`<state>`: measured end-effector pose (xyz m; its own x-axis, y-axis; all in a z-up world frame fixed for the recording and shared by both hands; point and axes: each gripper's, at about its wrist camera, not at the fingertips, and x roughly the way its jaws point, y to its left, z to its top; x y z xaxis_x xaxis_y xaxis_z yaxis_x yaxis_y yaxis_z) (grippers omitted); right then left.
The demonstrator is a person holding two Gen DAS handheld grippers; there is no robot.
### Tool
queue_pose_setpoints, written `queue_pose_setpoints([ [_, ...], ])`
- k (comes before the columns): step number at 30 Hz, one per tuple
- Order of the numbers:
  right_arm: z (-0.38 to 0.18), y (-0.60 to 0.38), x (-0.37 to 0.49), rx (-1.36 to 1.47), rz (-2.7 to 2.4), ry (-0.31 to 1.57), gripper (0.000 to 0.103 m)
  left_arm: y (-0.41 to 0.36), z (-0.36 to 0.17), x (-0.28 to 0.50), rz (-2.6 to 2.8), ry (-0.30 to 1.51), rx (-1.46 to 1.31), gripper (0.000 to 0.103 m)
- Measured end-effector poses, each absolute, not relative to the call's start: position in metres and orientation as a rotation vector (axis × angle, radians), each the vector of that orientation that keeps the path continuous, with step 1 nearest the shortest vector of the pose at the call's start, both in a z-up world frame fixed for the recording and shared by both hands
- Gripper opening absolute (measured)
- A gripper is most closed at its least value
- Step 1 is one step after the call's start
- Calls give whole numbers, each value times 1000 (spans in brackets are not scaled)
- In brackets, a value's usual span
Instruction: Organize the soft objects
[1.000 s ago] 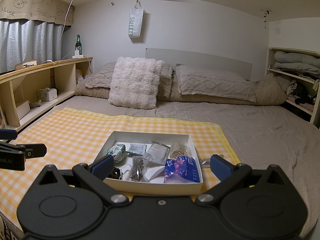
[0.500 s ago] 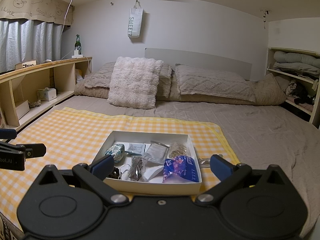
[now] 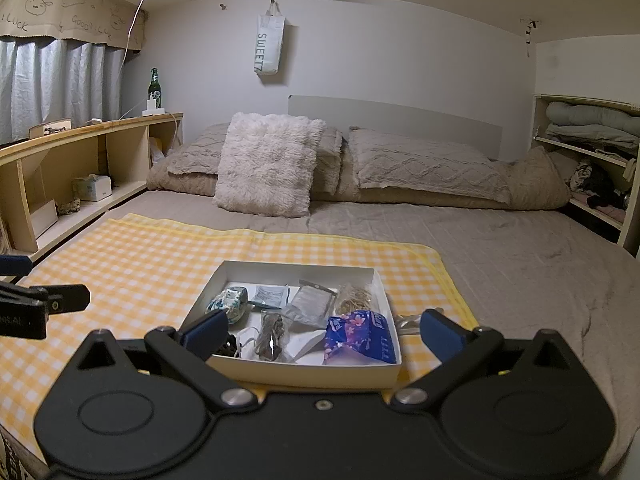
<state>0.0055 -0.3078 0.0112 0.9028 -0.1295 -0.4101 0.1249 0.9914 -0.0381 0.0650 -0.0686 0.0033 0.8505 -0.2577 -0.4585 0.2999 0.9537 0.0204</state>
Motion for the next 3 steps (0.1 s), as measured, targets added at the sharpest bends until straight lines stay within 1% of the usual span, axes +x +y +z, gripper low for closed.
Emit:
queue_pose_setpoints([
  [3,11,-308,6,-12,-131,425,103,-68,3,66,-297,471,95,103],
])
